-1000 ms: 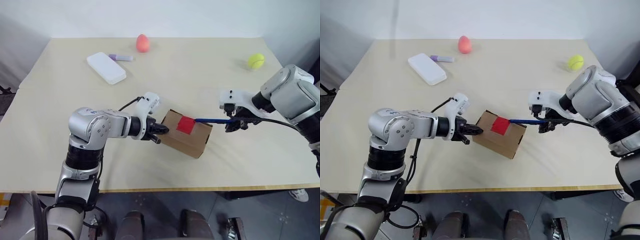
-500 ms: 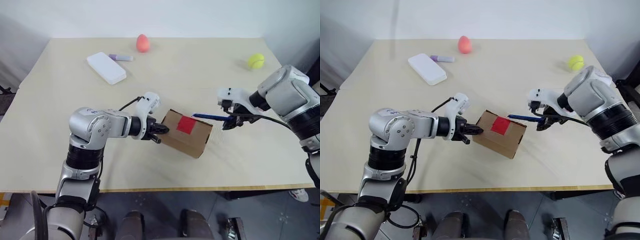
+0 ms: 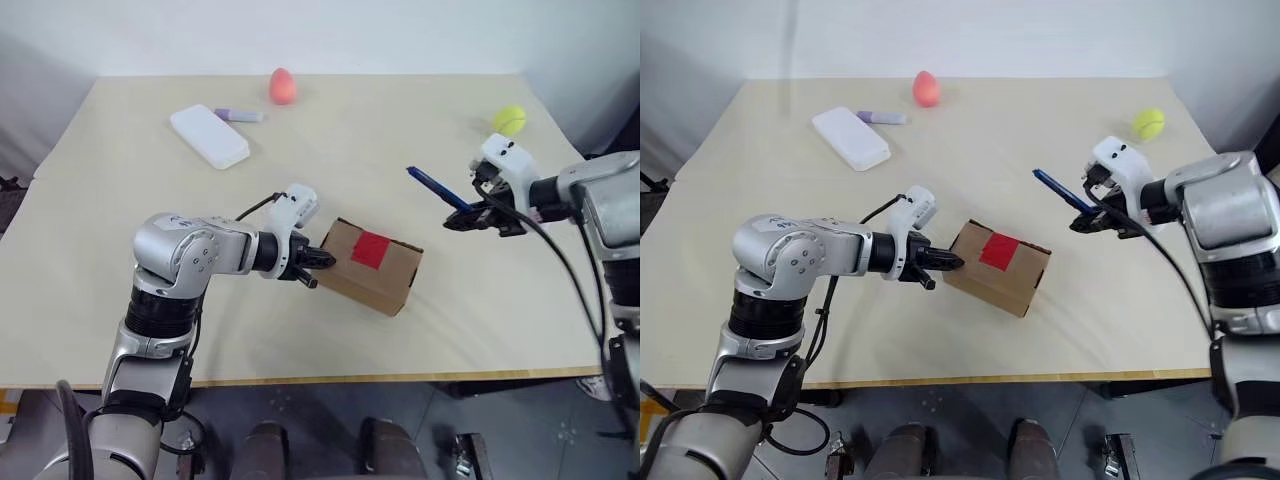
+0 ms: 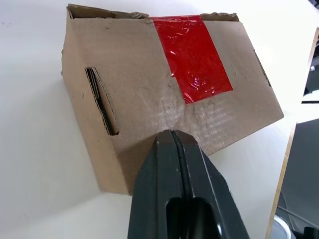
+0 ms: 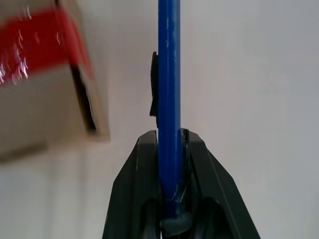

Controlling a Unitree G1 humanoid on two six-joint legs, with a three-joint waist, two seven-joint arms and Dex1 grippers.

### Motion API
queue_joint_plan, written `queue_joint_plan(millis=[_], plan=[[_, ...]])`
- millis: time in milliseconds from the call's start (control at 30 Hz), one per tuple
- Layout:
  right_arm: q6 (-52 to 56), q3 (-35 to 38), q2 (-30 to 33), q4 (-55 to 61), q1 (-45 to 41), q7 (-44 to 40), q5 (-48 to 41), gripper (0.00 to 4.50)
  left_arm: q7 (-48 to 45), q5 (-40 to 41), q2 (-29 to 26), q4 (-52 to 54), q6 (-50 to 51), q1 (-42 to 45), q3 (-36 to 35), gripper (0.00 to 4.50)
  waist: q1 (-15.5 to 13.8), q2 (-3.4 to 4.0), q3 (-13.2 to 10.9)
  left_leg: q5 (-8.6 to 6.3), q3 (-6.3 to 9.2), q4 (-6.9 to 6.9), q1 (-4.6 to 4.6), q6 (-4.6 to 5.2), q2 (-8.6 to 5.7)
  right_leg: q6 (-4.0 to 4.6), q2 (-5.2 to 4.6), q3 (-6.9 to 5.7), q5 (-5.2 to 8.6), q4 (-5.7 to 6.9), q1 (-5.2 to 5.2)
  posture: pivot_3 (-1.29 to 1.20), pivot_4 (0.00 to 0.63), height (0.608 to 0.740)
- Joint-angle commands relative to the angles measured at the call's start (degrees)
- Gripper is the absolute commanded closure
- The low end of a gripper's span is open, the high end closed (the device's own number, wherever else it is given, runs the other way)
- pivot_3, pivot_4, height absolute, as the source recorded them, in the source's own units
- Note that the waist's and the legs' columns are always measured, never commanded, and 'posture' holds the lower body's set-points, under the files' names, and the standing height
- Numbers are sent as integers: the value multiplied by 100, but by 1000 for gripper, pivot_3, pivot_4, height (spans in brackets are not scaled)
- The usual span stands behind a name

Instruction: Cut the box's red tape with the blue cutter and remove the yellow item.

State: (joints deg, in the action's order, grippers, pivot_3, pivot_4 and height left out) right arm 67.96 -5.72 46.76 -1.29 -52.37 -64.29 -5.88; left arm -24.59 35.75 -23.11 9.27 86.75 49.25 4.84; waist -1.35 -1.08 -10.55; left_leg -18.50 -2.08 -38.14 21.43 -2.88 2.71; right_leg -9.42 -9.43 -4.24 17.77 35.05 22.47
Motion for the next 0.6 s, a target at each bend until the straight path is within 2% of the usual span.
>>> queue_joint_plan(millis=[33, 167, 333, 467, 600], plan=[[329, 1100, -541, 820, 303, 935, -282, 4330, -47, -62, -240, 0, 165, -192, 52, 4500, 8, 0, 0, 0, 0, 3, 2, 0, 0, 0, 0, 0, 0, 0, 3, 0, 150, 740], [332, 1807, -1214, 1349, 708, 1696, -554, 4330, -130, -44, -331, 60, 165, -221, -45, 4500, 49, 1, 0, 0, -7, 7, 0, 0, 1, 0, 0, 0, 0, 5, 9, 0, 150, 740], [358, 2349, -1568, 1950, 1366, 2006, -1090, 4330, -18, 21, -132, 373, 444, -381, -355, 4500, 69, 1, 0, 0, -7, 7, 0, 0, 1, 0, 0, 0, 0, 6, 8, 0, 150, 740], [640, 2685, -1540, 2435, 1723, 2065, -1598, 4330, 121, 259, 16, 612, 575, -520, -572, 4500, 77, 1, 0, 0, -7, 10, 0, 1, 1, 0, 0, 0, 0, 3, 9, 0, 150, 740], [834, 2695, -1320, 2684, 2046, 2304, -1770, 4330, 305, 446, -4, 831, 575, -743, -564, 4500, 82, 1, 0, 0, -6, 9, -2, 1, 1, 0, 0, 1, 0, 5, 7, 0, 150, 740]])
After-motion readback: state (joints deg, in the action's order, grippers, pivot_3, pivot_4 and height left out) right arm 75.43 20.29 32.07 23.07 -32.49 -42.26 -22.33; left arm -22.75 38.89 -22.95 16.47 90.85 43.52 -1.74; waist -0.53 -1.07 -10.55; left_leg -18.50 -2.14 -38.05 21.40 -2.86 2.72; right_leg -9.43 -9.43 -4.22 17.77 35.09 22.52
